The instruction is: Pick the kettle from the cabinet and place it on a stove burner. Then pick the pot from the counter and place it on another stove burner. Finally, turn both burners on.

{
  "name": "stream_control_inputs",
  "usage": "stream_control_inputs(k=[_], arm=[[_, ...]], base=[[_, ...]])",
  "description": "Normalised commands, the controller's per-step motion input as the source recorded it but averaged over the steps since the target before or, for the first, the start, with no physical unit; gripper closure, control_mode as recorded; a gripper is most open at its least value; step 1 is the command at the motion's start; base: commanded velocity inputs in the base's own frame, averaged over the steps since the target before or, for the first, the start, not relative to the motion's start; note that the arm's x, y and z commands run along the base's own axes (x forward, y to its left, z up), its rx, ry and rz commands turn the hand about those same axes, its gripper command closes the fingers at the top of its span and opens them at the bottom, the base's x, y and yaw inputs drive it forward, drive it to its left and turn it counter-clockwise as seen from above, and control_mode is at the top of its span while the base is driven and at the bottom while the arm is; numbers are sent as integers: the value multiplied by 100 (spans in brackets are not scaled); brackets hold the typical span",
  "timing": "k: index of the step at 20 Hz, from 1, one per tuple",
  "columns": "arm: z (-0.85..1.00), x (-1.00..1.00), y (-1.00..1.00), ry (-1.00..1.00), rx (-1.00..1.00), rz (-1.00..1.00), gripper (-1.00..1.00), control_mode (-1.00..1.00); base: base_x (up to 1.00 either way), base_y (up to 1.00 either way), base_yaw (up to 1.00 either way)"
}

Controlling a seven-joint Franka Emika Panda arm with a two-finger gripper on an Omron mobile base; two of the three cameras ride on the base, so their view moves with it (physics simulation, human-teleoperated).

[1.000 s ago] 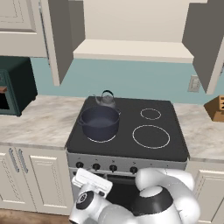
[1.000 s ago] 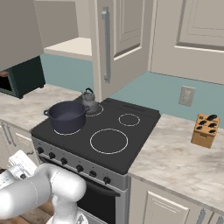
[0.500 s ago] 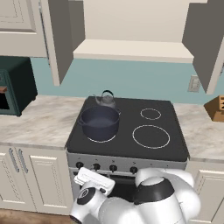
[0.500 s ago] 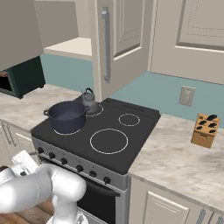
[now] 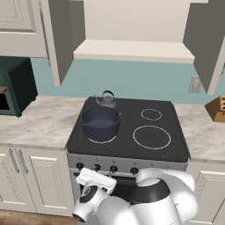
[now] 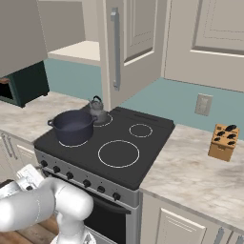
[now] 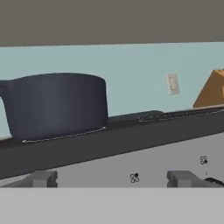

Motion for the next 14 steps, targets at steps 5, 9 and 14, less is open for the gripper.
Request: stream_control_inputs(k=[5, 9, 14], arm=[[-20, 25, 0, 0, 0, 0, -100, -100], [-23, 22, 4, 0, 0, 0, -100, -100], [-23, 18, 9, 0, -1, 0, -100, -100]], base=[[0, 0, 0], [0, 0, 0], [0, 0, 0]])
